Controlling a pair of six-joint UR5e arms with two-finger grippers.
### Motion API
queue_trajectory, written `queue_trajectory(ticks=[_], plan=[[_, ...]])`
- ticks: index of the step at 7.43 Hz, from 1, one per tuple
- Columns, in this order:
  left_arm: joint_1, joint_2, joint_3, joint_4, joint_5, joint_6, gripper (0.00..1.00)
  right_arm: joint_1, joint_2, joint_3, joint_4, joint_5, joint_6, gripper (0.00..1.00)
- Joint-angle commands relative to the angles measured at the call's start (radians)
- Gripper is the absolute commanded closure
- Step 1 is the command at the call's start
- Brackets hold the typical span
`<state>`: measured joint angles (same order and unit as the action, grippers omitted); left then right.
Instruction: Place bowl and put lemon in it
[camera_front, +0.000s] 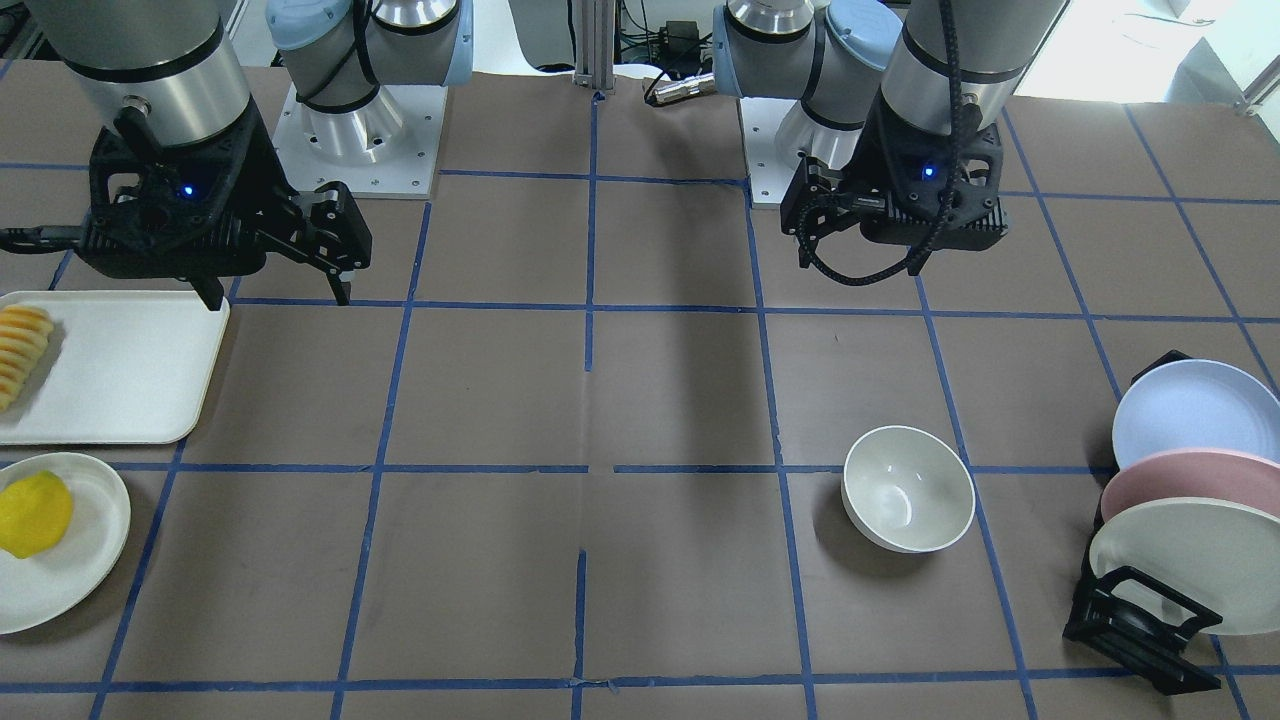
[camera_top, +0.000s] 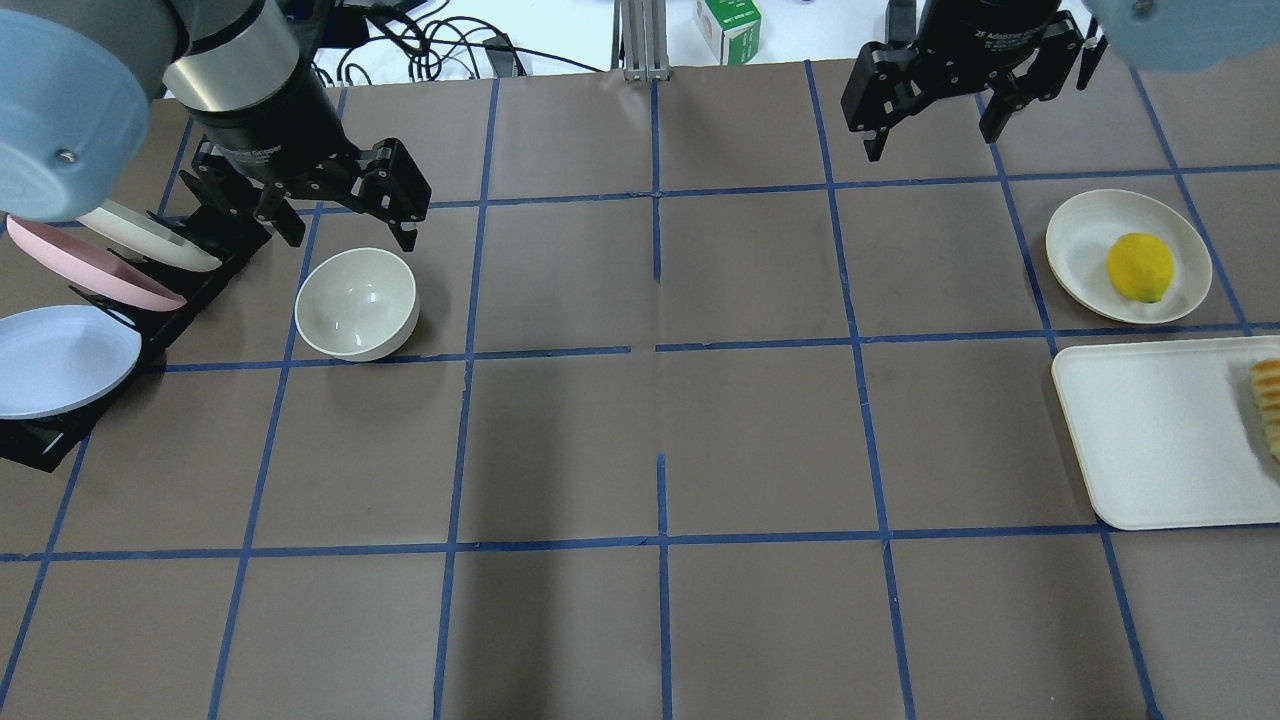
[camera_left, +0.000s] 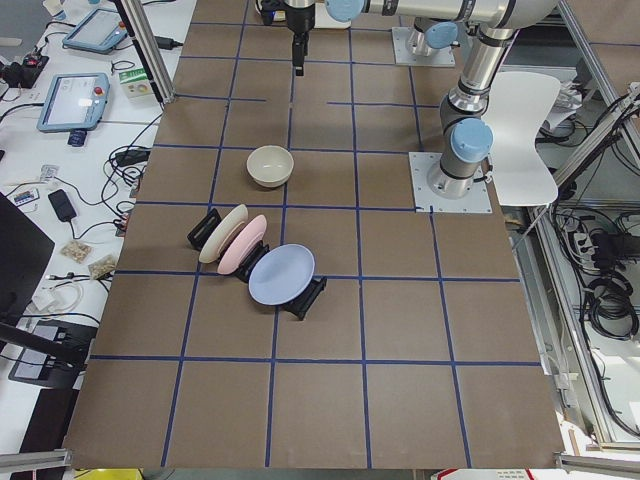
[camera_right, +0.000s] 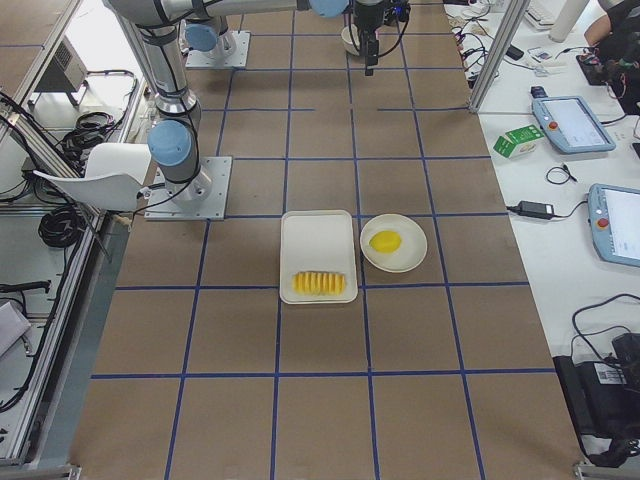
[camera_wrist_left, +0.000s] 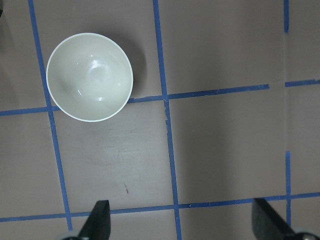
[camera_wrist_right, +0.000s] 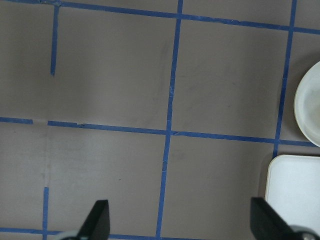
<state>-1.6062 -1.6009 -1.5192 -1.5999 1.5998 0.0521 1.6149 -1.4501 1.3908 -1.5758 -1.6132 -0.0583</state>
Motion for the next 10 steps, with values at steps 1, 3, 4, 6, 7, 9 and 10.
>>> queue_trajectory(ticks=[1,3,4,6,7,9,10], plan=[[0.005,0.004,-0.002,0.000,-0.001,0.000,0.00,0.000,0.000,0.004,-0.001,-0.008,-0.001,0.00],[0.017,-0.008,-0.019,0.005,-0.003,0.023,0.00,0.000,0.002,0.005,0.002,-0.007,-0.003,0.00],[0.084,-0.080,-0.025,0.077,-0.004,0.170,0.00,0.000,0.002,0.005,0.005,-0.005,-0.003,0.00],[0.271,-0.204,-0.036,0.192,-0.062,0.308,0.00,-0.042,0.029,-0.007,-0.006,-0.005,-0.008,0.00],[0.307,-0.270,-0.039,0.234,-0.063,0.386,0.00,-0.147,0.039,-0.009,-0.004,-0.002,-0.046,0.00],[0.339,-0.365,-0.080,0.366,-0.054,0.402,0.00,-0.406,0.136,-0.030,-0.062,-0.005,-0.409,0.00],[0.362,-0.398,-0.131,0.452,-0.054,0.402,0.00,-0.511,0.221,-0.048,-0.135,-0.005,-0.539,0.00]])
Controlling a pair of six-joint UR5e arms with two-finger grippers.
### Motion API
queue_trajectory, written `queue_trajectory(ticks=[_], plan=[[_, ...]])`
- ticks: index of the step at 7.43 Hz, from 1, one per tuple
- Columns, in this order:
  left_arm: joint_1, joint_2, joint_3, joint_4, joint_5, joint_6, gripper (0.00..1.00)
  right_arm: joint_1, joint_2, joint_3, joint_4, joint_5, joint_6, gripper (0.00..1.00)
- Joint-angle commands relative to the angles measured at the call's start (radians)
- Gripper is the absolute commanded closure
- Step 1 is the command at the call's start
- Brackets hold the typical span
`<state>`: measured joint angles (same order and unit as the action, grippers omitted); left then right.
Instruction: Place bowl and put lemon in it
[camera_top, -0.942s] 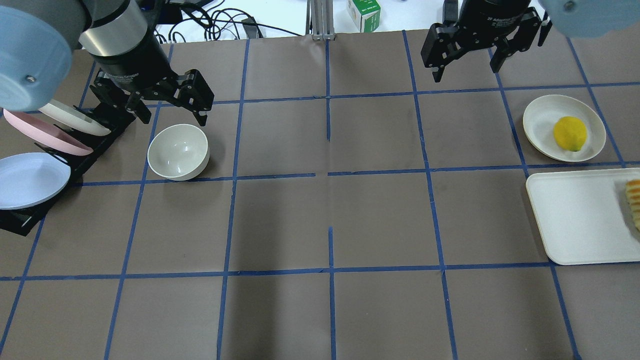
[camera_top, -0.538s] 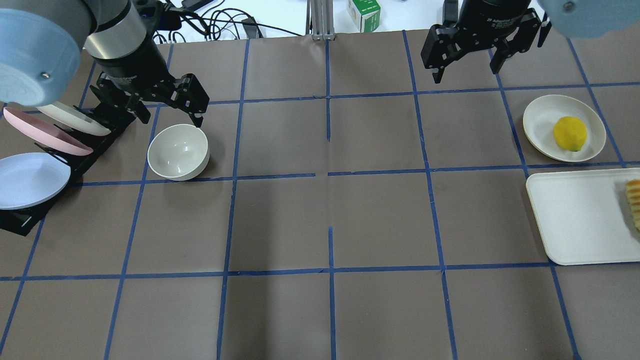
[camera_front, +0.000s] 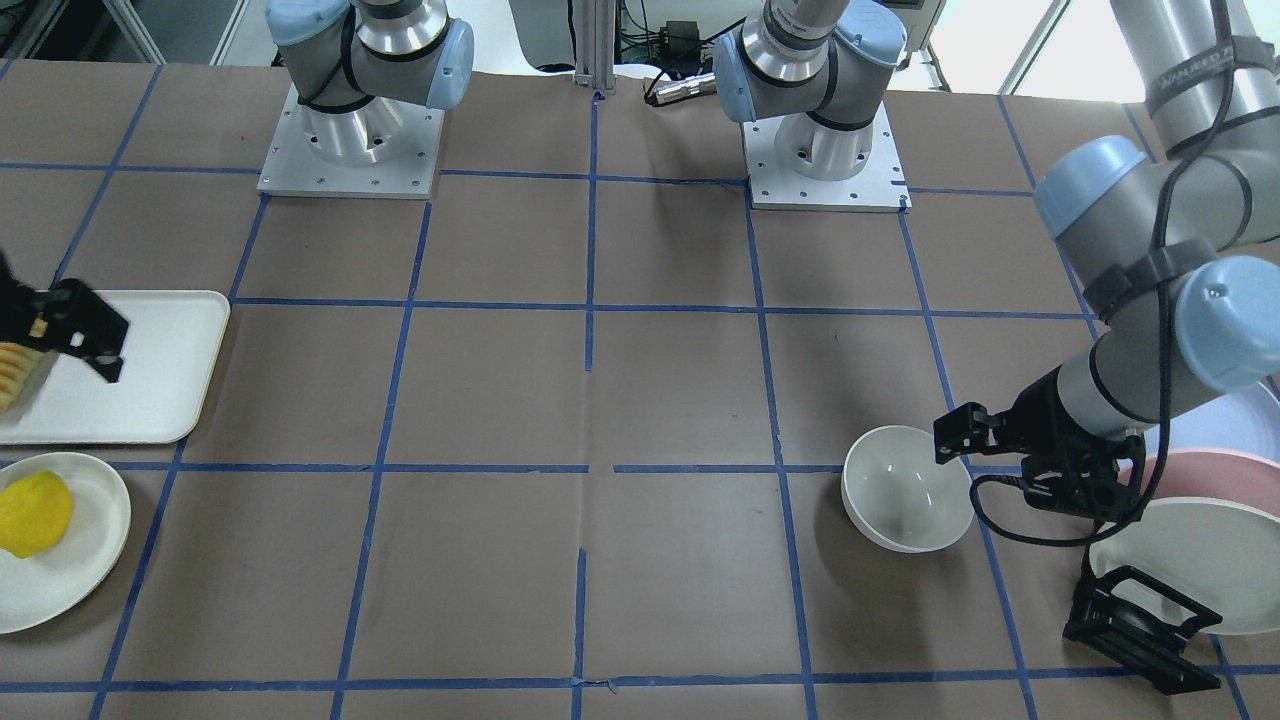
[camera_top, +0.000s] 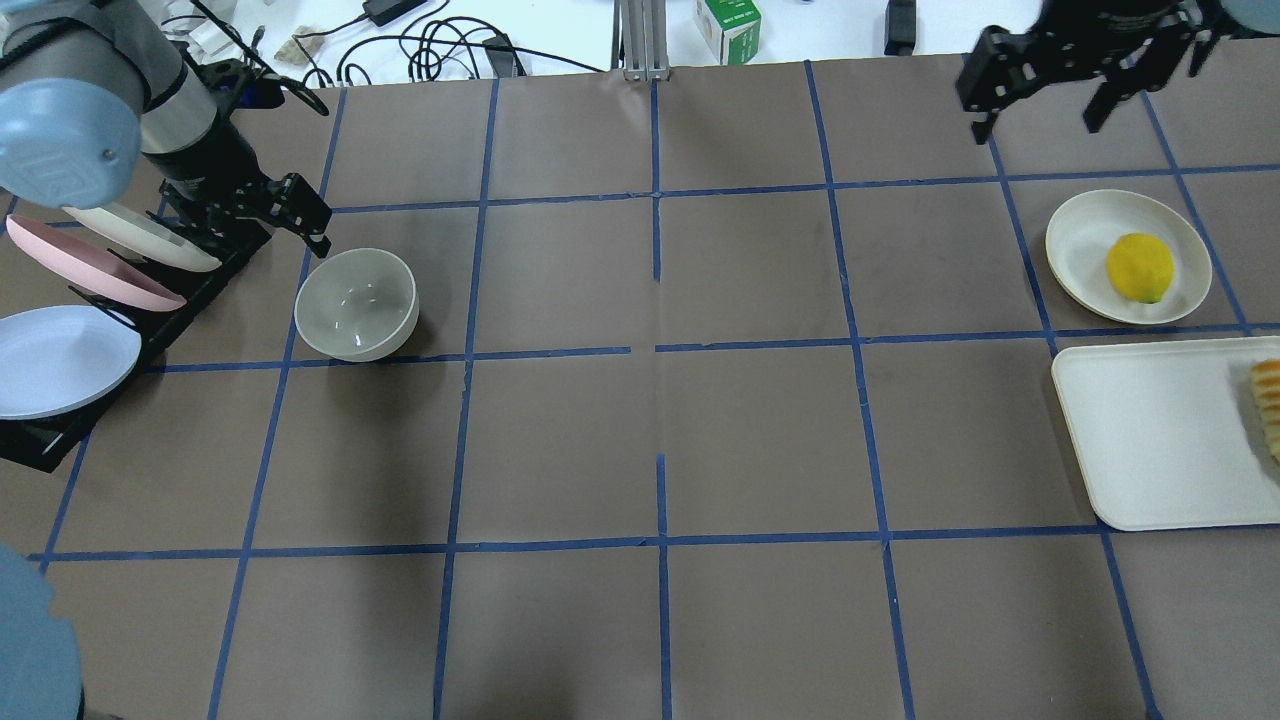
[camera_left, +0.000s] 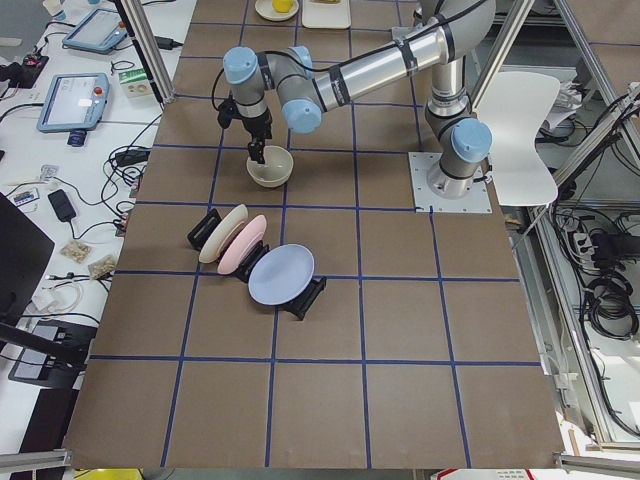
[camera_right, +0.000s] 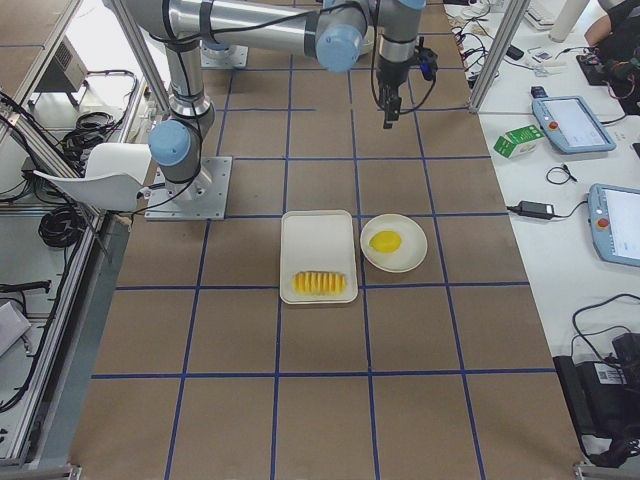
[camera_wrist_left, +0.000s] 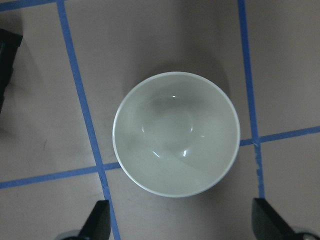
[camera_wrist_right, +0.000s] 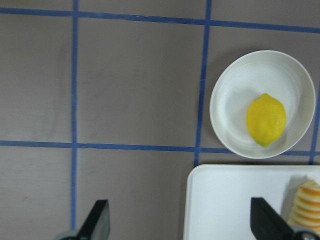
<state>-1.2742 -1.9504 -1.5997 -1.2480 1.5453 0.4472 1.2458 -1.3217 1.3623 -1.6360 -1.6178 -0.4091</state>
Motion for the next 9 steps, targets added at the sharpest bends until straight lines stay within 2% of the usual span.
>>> queue_trajectory(ticks=[1,2,3,4,5,6,7,8,9], plan=[[0.032,-0.076,-0.077,0.175,0.015,0.007,0.00,-0.205,0.143,-0.029,-0.108,0.001,-0.229,0.00],[0.032,-0.091,-0.089,0.189,0.056,0.004,0.00,-0.224,0.154,-0.013,-0.116,0.001,-0.255,0.00],[0.032,-0.099,-0.092,0.188,0.047,-0.002,0.00,-0.226,0.157,-0.006,-0.110,0.002,-0.266,0.00],[0.032,-0.116,-0.092,0.188,0.045,-0.011,0.21,-0.226,0.170,0.003,-0.107,0.013,-0.260,0.00],[0.030,-0.122,-0.092,0.180,0.029,-0.037,0.52,-0.217,0.202,0.041,-0.143,0.016,-0.260,0.00],[0.030,-0.122,-0.094,0.177,0.015,-0.038,0.77,-0.215,0.237,0.070,-0.250,0.016,-0.263,0.00],[0.032,-0.117,-0.094,0.167,0.015,-0.042,0.96,-0.215,0.304,0.090,-0.290,0.016,-0.275,0.00],[0.030,-0.114,-0.094,0.160,0.013,-0.045,1.00,-0.215,0.341,0.093,-0.306,0.018,-0.277,0.00],[0.029,-0.104,-0.092,0.160,0.016,-0.048,1.00,-0.210,0.352,0.093,-0.309,0.039,-0.275,0.00]])
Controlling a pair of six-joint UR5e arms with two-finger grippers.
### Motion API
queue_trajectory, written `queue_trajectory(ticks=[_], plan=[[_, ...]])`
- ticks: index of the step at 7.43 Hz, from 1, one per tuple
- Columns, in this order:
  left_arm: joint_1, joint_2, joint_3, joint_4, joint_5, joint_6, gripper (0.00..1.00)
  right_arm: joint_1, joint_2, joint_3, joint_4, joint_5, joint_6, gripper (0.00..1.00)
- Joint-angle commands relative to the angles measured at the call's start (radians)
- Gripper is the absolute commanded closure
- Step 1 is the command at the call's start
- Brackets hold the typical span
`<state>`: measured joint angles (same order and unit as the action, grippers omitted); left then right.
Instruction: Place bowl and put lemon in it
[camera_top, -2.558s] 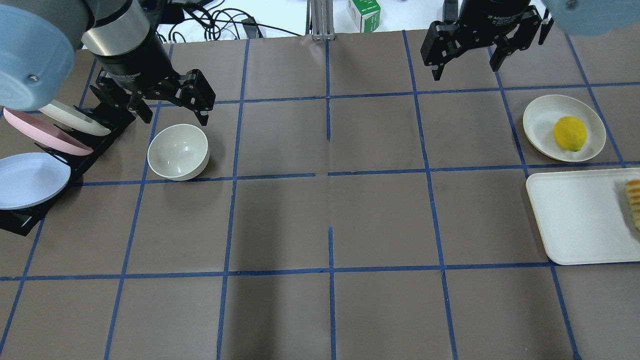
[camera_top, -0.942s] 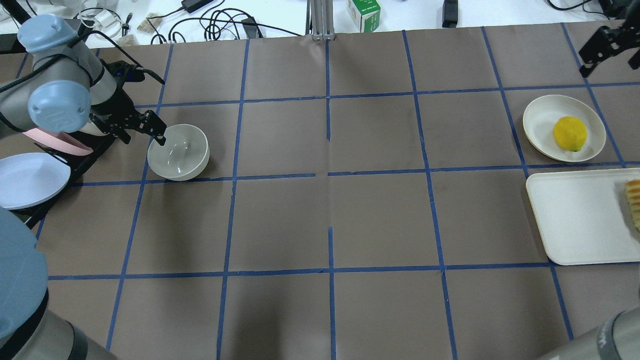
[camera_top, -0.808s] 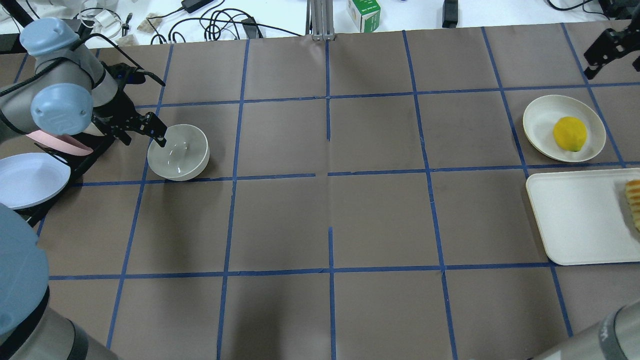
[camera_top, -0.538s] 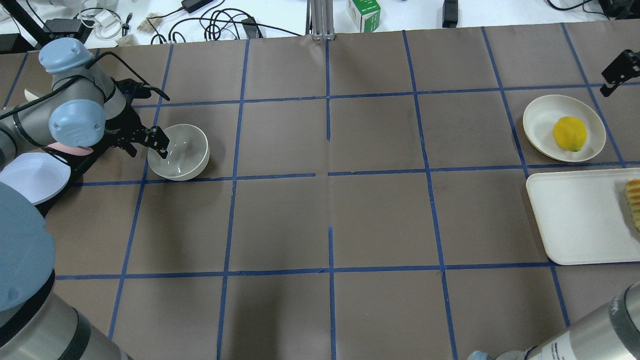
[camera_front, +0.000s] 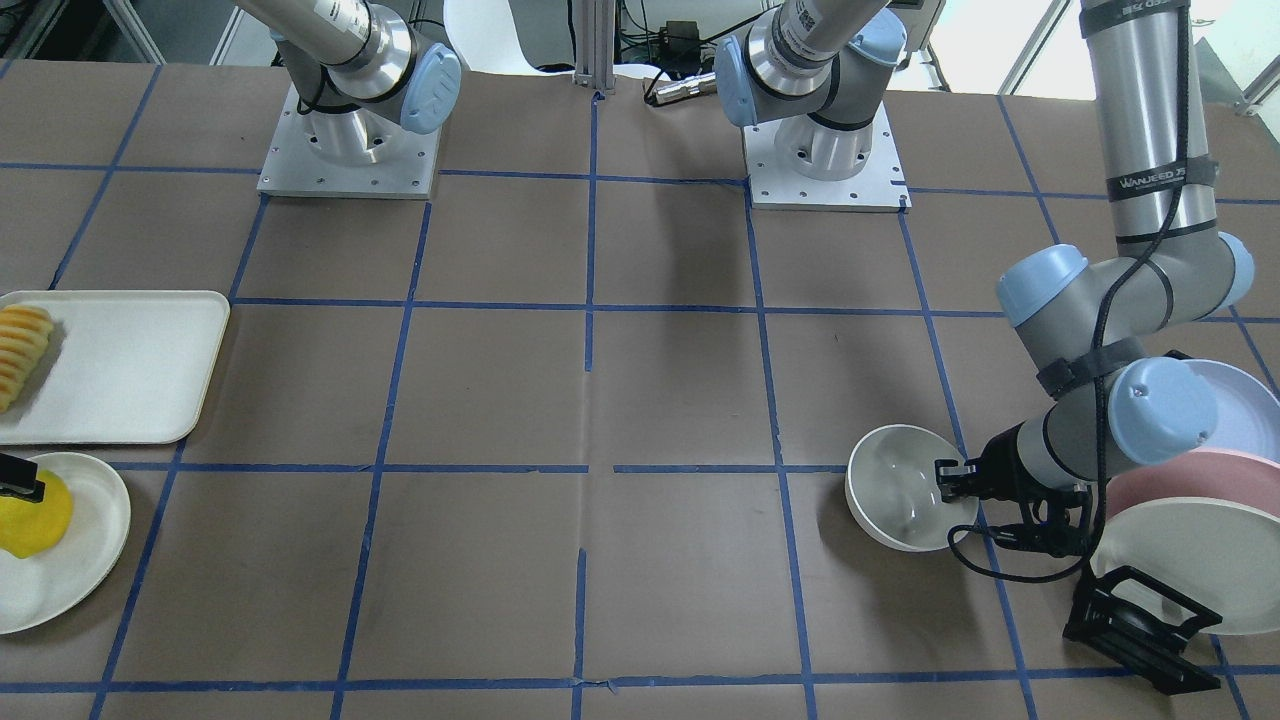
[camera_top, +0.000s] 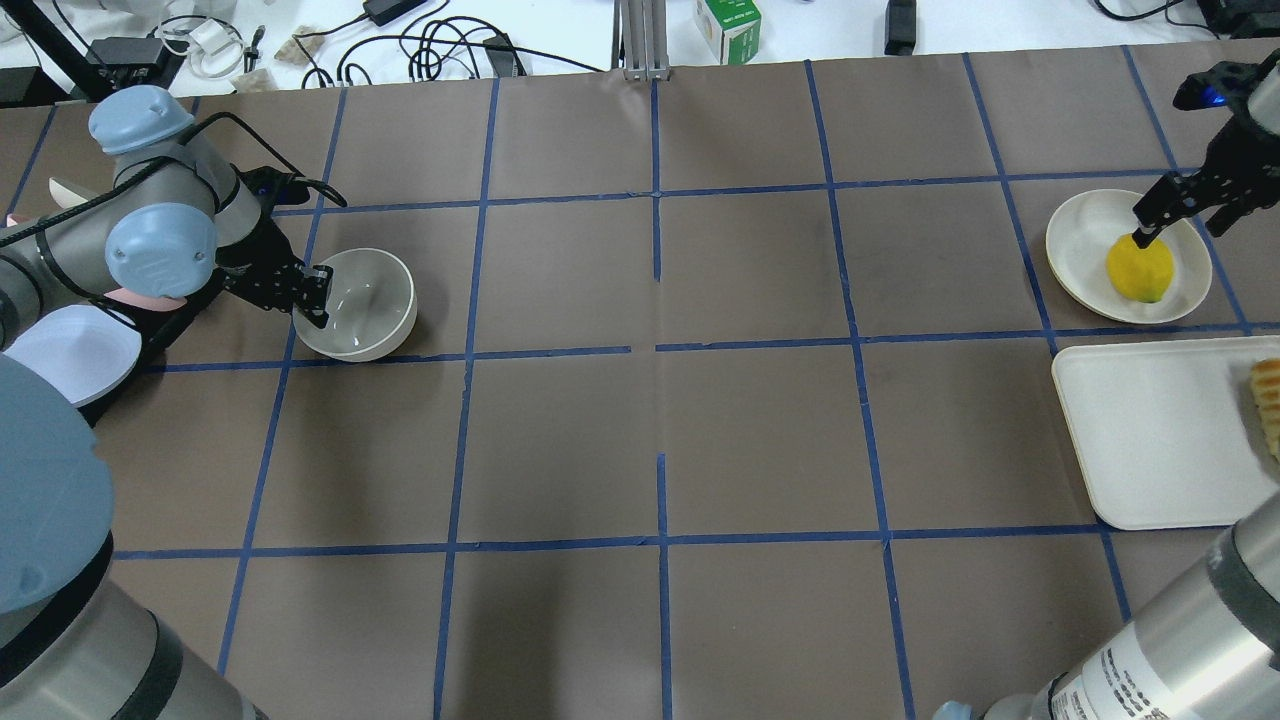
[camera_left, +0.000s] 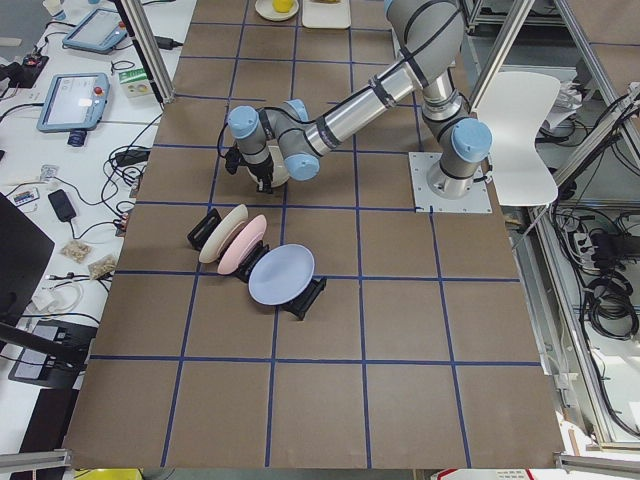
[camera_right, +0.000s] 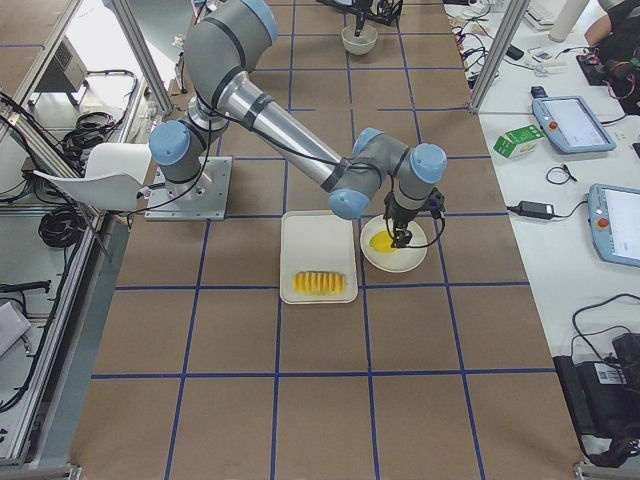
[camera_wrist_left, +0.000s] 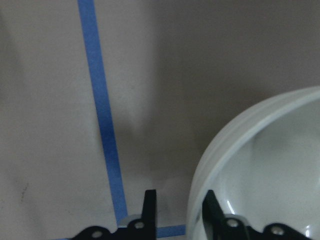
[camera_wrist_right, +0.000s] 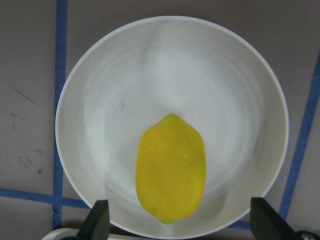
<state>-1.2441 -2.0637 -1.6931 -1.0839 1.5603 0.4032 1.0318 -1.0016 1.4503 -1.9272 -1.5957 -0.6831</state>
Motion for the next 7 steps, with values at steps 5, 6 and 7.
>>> queue_trajectory(ticks=[5,6,7], plan=[[-0.228,0.132,0.029,-0.122,-0.083,-0.215,1.00,0.005,0.064,0.001,-0.067,0.023,0.010,0.61],[-0.309,0.128,0.033,-0.111,-0.132,-0.371,1.00,0.007,0.052,-0.010,-0.062,0.023,0.019,0.61],[-0.392,0.113,0.027,-0.104,-0.152,-0.505,1.00,0.017,-0.004,-0.017,-0.047,0.016,0.022,0.61]])
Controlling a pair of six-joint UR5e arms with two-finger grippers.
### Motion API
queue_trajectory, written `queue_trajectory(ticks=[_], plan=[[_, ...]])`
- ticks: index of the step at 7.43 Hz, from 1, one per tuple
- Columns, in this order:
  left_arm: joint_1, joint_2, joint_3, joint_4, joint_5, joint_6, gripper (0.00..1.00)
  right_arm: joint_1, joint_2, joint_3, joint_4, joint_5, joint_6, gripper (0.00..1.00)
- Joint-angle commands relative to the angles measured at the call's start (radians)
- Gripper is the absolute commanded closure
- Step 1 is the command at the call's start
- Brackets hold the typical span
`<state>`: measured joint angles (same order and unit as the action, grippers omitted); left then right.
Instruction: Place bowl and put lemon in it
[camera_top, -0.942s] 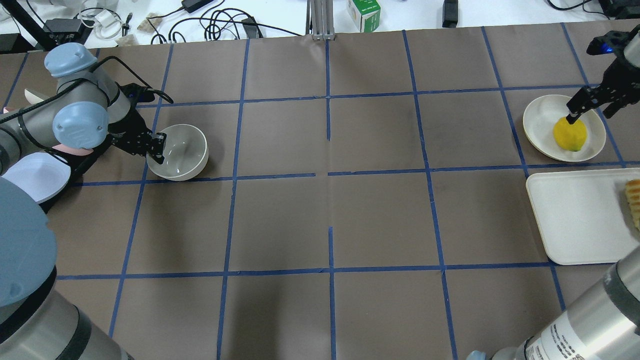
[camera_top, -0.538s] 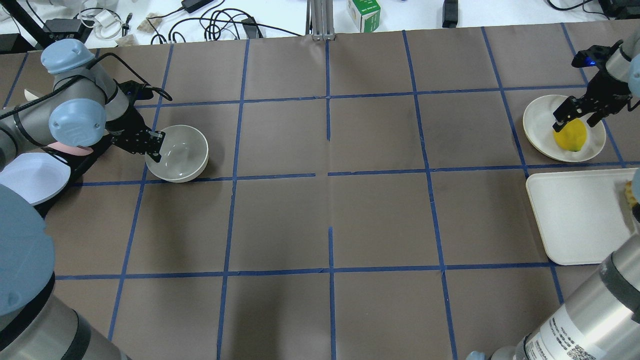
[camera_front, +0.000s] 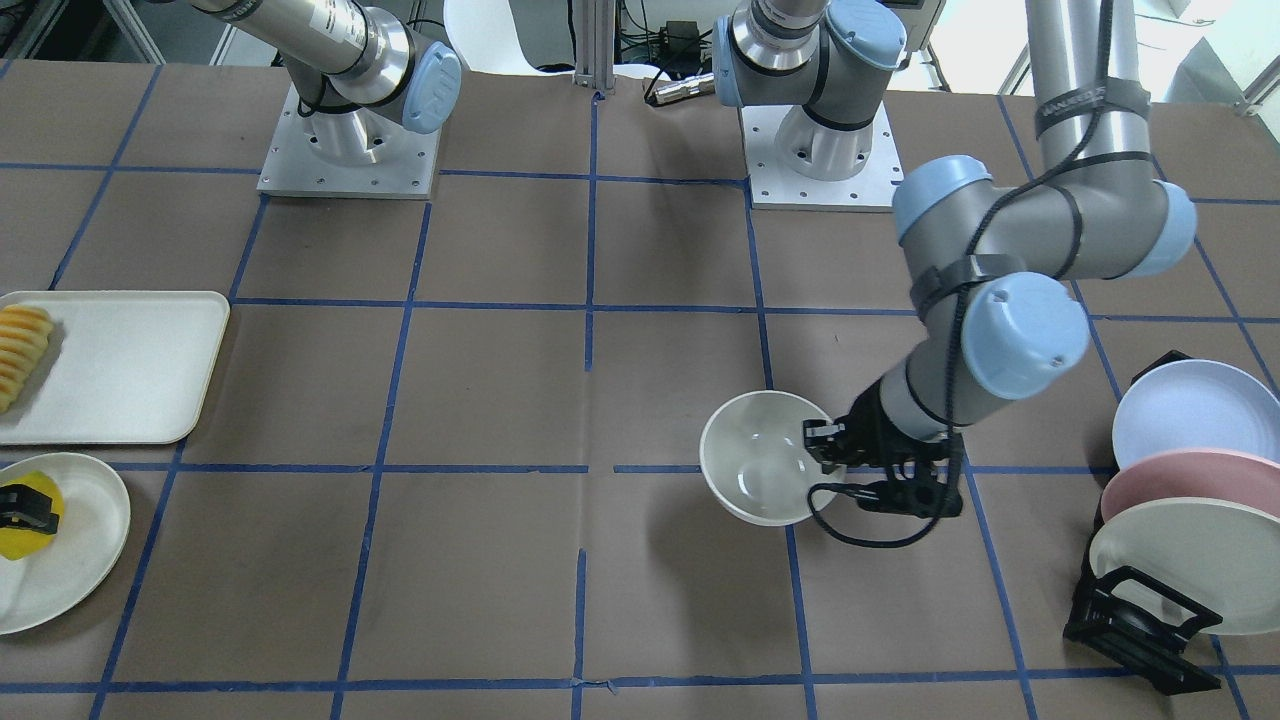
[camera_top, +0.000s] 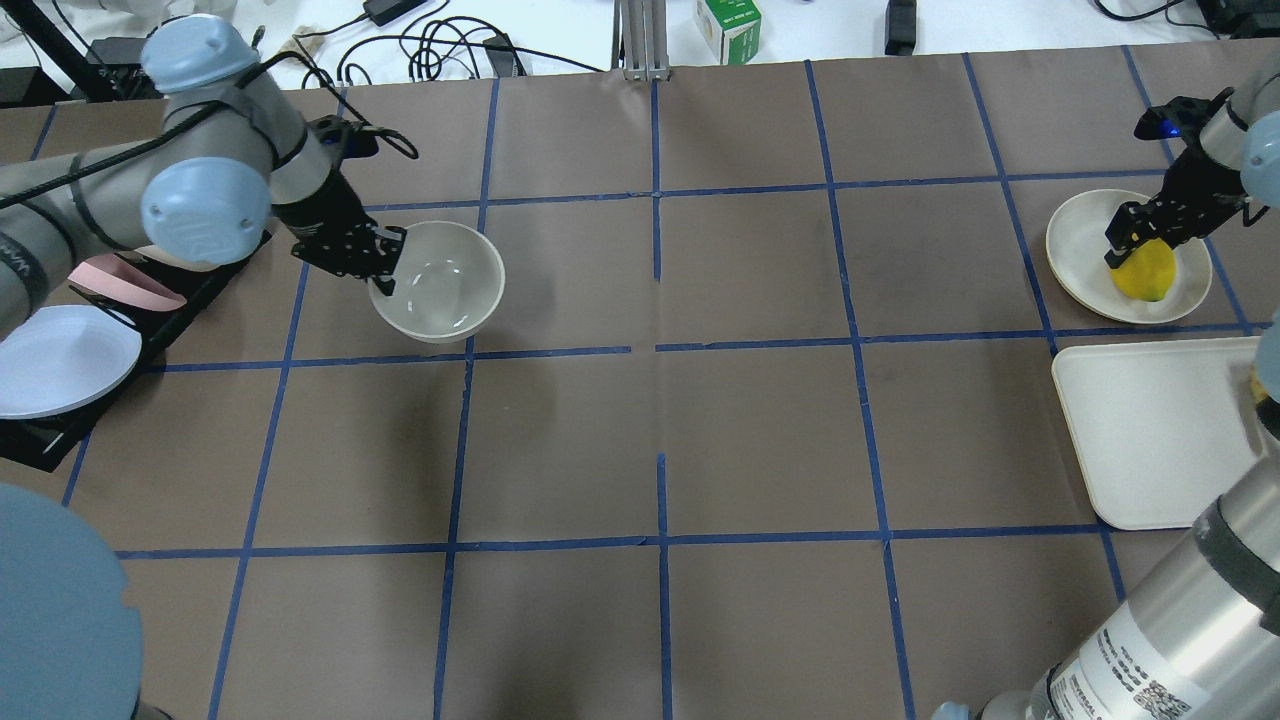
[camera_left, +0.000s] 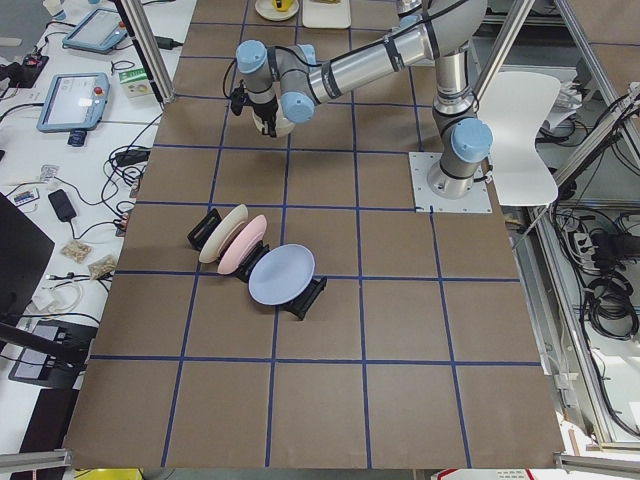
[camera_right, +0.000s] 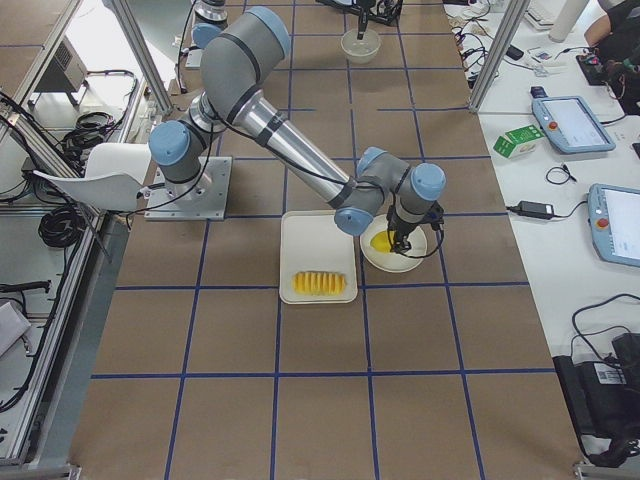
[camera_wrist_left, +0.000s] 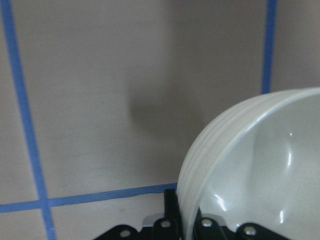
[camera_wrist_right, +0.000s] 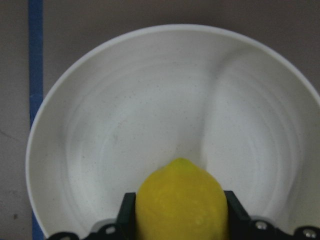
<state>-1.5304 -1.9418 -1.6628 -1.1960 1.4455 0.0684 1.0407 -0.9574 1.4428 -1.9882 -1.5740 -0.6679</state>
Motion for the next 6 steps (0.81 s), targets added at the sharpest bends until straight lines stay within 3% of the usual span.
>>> queue_trajectory(ticks=[1,3,6], plan=[[-0.188,-0.019,-0.002,0.024,-0.039,-0.270,1.00,0.030,-0.131,-0.012,0.088,-0.014,0.010,0.60],[-0.238,-0.075,-0.008,0.123,-0.045,-0.362,1.00,0.117,-0.245,-0.002,0.184,-0.017,0.100,0.59],[-0.270,-0.134,-0.008,0.174,-0.040,-0.381,1.00,0.389,-0.261,0.008,0.174,-0.006,0.438,0.60]])
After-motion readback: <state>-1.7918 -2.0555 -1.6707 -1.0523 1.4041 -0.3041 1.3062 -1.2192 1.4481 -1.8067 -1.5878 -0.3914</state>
